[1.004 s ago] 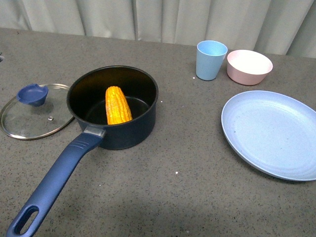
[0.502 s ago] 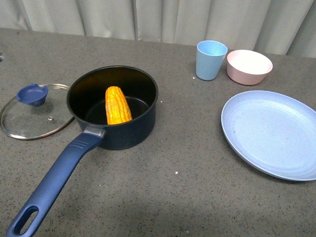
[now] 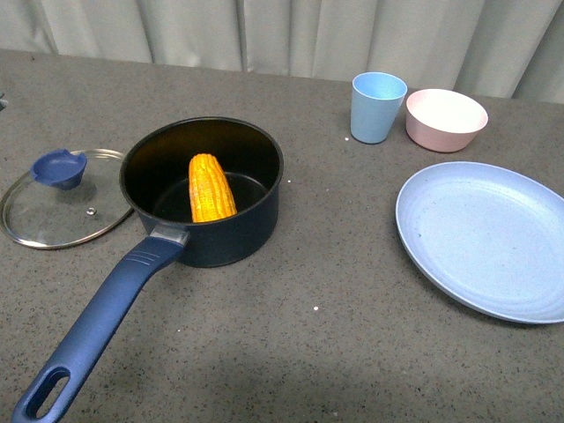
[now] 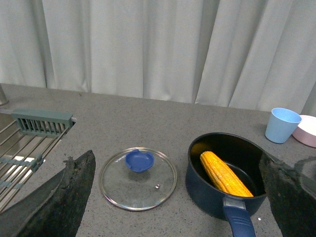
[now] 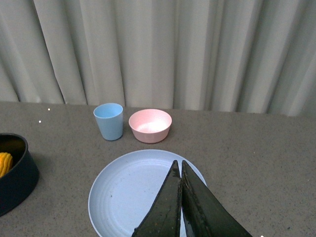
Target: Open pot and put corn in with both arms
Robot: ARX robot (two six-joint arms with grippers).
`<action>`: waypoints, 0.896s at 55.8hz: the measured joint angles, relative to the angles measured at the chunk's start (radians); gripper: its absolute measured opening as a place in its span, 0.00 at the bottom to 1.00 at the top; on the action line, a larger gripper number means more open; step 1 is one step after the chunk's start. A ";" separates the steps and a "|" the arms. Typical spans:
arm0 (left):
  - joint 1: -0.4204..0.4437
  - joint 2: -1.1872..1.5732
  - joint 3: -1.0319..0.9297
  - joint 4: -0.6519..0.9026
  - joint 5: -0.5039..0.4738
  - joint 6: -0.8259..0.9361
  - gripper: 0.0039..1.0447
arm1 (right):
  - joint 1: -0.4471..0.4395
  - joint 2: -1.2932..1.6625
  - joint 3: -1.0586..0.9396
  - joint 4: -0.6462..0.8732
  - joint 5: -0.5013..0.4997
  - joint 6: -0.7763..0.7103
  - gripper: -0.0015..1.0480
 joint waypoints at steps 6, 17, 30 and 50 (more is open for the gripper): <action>0.000 0.000 0.000 0.000 0.000 0.000 0.94 | 0.000 -0.051 0.000 -0.019 0.000 0.000 0.01; 0.000 0.000 0.000 -0.001 0.000 0.000 0.94 | 0.000 -0.052 0.000 -0.023 0.000 -0.002 0.26; 0.000 0.000 0.000 -0.001 0.000 0.000 0.94 | 0.000 -0.053 0.000 -0.023 0.000 -0.002 0.73; 0.000 0.000 0.000 -0.001 0.000 0.000 0.94 | 0.000 -0.053 0.000 -0.023 0.000 -0.001 0.91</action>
